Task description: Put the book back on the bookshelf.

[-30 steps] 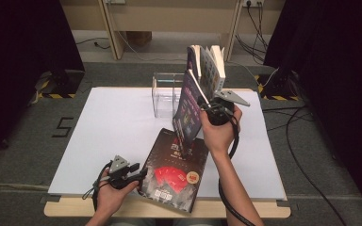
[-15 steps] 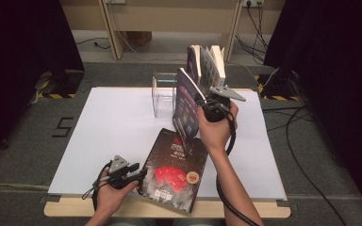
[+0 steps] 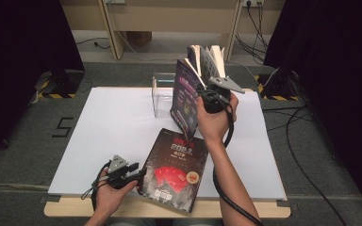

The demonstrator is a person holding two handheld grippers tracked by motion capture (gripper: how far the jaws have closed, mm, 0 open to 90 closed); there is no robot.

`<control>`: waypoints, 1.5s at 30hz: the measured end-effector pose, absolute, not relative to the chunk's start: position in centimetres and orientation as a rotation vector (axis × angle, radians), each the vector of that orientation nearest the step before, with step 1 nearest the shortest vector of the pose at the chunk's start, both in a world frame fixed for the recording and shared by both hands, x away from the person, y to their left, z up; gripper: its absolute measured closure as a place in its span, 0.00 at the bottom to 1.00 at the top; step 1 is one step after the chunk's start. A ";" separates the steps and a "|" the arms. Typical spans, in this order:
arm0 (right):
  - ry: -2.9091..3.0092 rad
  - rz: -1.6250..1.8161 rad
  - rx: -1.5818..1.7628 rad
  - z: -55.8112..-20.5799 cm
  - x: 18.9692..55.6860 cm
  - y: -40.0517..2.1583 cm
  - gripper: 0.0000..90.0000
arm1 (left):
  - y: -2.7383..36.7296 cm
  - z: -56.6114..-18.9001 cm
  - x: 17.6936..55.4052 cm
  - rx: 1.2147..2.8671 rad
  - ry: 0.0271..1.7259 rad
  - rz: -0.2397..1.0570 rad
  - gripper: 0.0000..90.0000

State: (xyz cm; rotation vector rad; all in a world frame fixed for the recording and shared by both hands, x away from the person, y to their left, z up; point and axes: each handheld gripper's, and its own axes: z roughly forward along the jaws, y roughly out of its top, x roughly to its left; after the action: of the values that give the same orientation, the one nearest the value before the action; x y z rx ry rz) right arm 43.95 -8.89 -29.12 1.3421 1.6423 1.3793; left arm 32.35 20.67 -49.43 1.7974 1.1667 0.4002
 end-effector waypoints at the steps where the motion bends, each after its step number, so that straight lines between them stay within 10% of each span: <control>1: 1.633 1.378 1.344 -29.1 43.9 -9.1 0.94 | 20.7 -49.4 32.4 1.800 1.166 0.402 0.61; 45: 1.548 1.281 1.348 -29.1 50.0 -5.5 0.94 | 20.8 -49.5 32.5 1.794 1.171 0.396 0.62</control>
State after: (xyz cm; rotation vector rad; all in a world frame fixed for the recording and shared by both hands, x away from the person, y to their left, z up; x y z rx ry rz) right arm 49.99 -5.48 -29.05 1.3480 1.5477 1.2811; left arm 32.47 20.82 -49.50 1.7936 1.1710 0.3957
